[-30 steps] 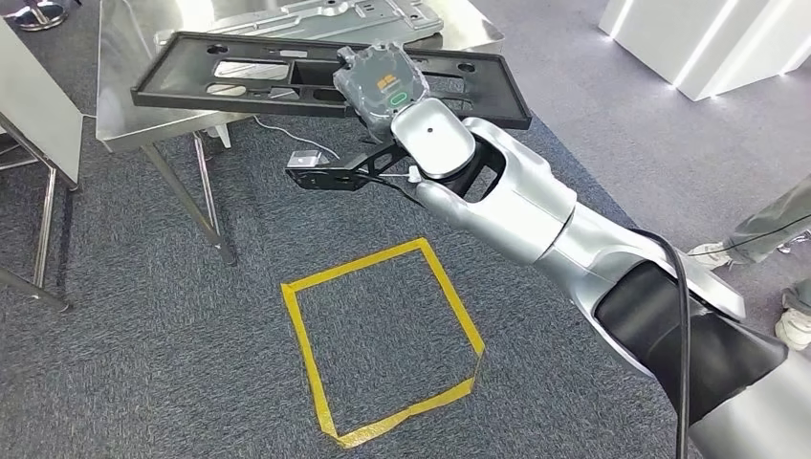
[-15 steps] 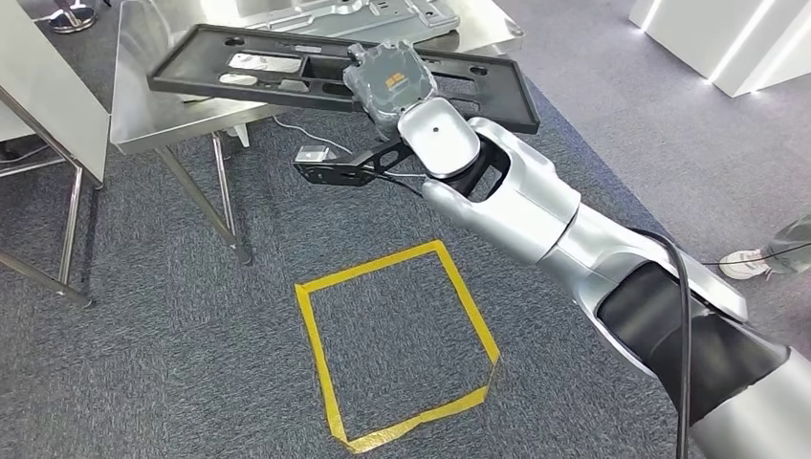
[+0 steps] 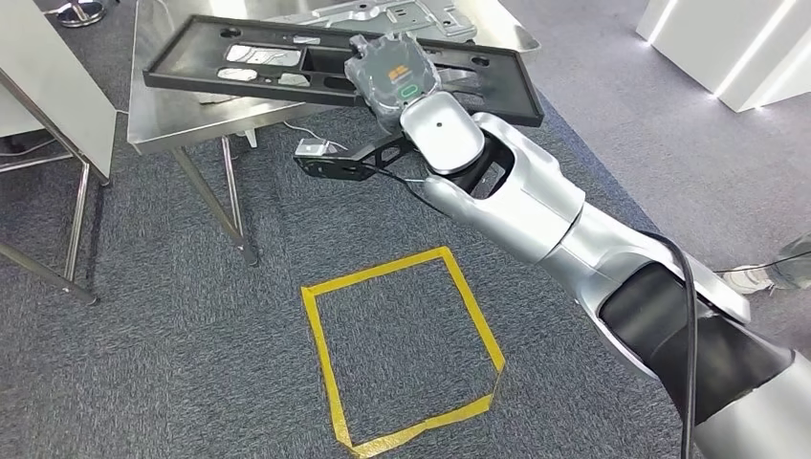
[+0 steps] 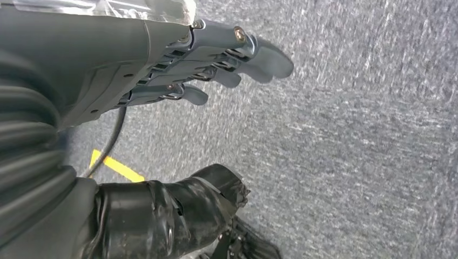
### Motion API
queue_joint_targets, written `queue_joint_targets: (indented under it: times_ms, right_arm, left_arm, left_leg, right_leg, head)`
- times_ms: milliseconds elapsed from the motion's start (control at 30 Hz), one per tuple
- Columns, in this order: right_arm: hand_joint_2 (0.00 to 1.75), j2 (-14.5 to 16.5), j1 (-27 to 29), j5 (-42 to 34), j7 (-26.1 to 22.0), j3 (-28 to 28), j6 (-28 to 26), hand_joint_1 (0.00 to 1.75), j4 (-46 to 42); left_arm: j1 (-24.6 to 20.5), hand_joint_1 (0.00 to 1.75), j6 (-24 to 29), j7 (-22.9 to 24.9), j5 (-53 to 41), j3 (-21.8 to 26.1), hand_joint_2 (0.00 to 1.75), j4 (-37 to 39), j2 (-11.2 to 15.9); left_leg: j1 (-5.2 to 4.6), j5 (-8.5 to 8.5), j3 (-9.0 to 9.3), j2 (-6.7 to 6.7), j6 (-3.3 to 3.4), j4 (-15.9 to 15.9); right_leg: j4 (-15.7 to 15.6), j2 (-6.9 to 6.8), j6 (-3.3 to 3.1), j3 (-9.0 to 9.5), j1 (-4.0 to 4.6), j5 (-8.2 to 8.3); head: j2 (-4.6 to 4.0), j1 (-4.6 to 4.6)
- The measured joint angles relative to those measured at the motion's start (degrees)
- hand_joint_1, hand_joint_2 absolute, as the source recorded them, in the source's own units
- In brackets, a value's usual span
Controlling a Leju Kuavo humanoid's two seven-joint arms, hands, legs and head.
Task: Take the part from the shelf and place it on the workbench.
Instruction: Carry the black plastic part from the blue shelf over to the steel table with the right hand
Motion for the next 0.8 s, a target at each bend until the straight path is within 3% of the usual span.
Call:
queue_joint_targets:
  times_ms: [67,100,167,233,267,367,433,567,600,633,667,733,800]
  right_arm:
    - [1.75,0.01,-0.07,0.01,0.0,-0.06,0.01,1.75,0.11]
    - [1.75,0.01,-0.05,0.01,0.03,-0.09,0.02,1.75,0.21]
    - [1.75,0.0,-0.16,0.04,0.24,-0.32,0.03,1.75,0.44]
    - [1.75,0.06,-0.6,0.1,0.56,-0.7,0.04,1.75,0.63]
    - [1.75,0.12,-0.84,0.13,0.67,-0.86,0.06,1.75,0.69]
    - [1.75,0.19,-1.17,0.17,0.86,-1.25,0.14,1.75,0.89]
    - [1.75,0.19,-1.3,0.19,1.09,-1.67,0.17,1.75,1.02]
    - [1.75,0.31,-1.85,0.19,1.36,-2.24,0.27,1.75,1.15]
    - [1.75,0.31,-1.86,0.19,1.43,-2.25,0.34,1.75,1.2]
    - [1.75,0.31,-1.87,0.19,1.54,-2.27,0.45,1.75,1.25]
    - [1.75,0.31,-1.92,0.19,1.68,-2.34,0.57,1.75,1.28]
    - [1.75,0.3,-2.23,0.19,1.9,-2.66,0.84,1.75,1.32]
    - [1.75,0.28,-2.64,0.21,1.97,-2.96,1.07,1.75,1.34]
  left_arm:
    - [-0.03,0.0,0.05,0.64,0.26,0.0,1.75,0.01,-0.14]
    - [-0.02,0.0,0.12,0.91,0.36,0.0,1.75,0.01,-0.22]
    - [0.02,0.0,0.21,1.3,0.42,0.0,1.75,0.01,-0.33]
    - [0.02,0.0,0.28,1.55,0.44,0.0,1.75,0.0,-0.31]
    - [-0.01,0.0,0.31,1.63,0.44,0.0,1.75,0.01,-0.28]
    - [0.12,0.0,0.42,1.78,0.48,0.0,1.75,0.01,-0.22]
    - [0.24,0.0,0.48,1.86,0.5,0.0,1.75,0.01,-0.23]
    - [0.01,0.0,0.86,1.78,0.36,0.0,1.75,0.01,-0.32]
    - [0.02,0.0,0.99,1.68,0.25,0.0,1.75,0.01,-0.37]
    - [0.03,0.0,1.1,1.59,0.11,0.0,1.75,0.01,-0.41]
    - [0.03,0.0,1.17,1.54,-0.02,0.0,1.75,0.01,-0.41]
    - [0.03,0.0,1.24,1.53,-0.16,0.0,1.75,0.01,-0.29]
    - [0.05,0.0,1.3,1.55,-0.16,0.0,1.75,0.01,-0.2]
  left_leg:
    - [0.07,-0.72,-0.09,-0.08,-0.11,0.92]
    - [0.16,-1.26,-0.21,-0.19,-0.28,1.7]
    - [0.46,-2.55,-0.38,-0.53,-0.9,3.5]
    - [0.46,-3.75,-0.83,-0.87,-1.68,5.28]
    - [0.38,-4.08,-1.21,-0.98,-1.94,5.89]
    - [0.44,-4.51,-2.17,-1.14,-2.3,6.73]
    - [0.71,-6.0,-3.28,-0.9,-2.96,8.93]
    - [1.49,-10.96,-9.99,-0.54,-4.26,21.79]
    - [1.6,-10.66,-11.04,-0.52,-4.28,23.2]
    - [1.66,-9.23,-11.11,-0.51,-4.12,22.46]
    - [1.63,-6.95,-10.16,-0.52,-3.78,19.62]
    - [1.2,-2.2,-6.63,-0.54,-2.46,11.16]
    - [0.61,-0.38,-4.26,-0.56,-1.3,6.2]
  right_leg:
    - [7.01,-0.01,0.4,-3.78,-0.05,-1.95]
    - [7.82,-0.04,0.68,-4.42,-0.14,-1.45]
    - [2.96,-0.09,1.15,-2.35,-0.47,2.11]
    - [-3.17,0.02,1.24,0.57,-0.68,4.41]
    - [-4.65,0.08,1.1,1.18,-0.69,4.63]
    - [-4.75,0.12,0.23,0.84,-0.53,4.25]
    - [-4.68,0.12,-0.32,0.75,-0.67,4.17]
    - [-5.04,0.16,-0.65,1.16,-0.81,4.09]
    - [-5.16,0.16,-0.65,1.41,-0.82,4.02]
    - [-5.27,0.16,-0.65,1.72,-0.8,3.92]
    - [-5.38,0.16,-0.64,2.06,-0.75,3.8]
    - [-6.04,0.16,-0.58,2.93,-0.73,3.7]
    - [-7.03,0.25,-0.16,3.41,-0.96,3.98]
  head:
    - [0.0,0.15]
    - [0.0,0.17]
    - [0.0,0.22]
    - [0.0,0.26]
    - [0.0,0.26]
    - [0.0,0.19]
    - [0.0,0.05]
    - [0.0,-0.19]
    - [0.0,-0.23]
    - [0.0,-0.31]
    - [0.0,-0.34]
    - [0.0,-0.31]
    - [0.0,-0.32]
